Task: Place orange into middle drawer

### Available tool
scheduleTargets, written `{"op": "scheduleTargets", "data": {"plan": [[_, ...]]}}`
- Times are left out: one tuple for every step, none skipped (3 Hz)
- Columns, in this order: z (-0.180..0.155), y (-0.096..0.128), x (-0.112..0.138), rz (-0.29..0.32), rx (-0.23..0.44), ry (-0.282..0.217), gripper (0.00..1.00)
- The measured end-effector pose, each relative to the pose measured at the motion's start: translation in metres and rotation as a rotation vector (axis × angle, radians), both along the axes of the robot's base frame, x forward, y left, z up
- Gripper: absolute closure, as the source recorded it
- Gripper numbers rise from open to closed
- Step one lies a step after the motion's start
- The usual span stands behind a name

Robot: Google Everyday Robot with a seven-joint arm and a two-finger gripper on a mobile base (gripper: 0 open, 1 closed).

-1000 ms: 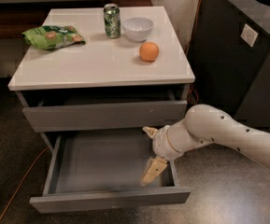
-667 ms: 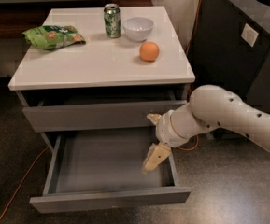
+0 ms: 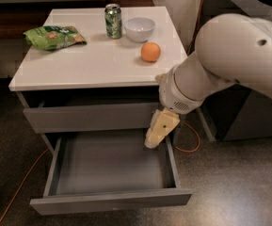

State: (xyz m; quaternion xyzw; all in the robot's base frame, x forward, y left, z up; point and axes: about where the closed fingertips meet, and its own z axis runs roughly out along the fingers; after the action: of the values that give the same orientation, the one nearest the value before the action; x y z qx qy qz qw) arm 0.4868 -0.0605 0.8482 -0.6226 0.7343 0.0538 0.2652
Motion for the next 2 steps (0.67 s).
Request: {"op": "scheduleTargets", "data": {"plan": [[0.0658, -0.0114, 0.0206, -0.031, -0.07, -0.04, 0.0], [0.07, -0.0086, 0.0189, -0.026, -0.06, -0.048, 0.0]]}}
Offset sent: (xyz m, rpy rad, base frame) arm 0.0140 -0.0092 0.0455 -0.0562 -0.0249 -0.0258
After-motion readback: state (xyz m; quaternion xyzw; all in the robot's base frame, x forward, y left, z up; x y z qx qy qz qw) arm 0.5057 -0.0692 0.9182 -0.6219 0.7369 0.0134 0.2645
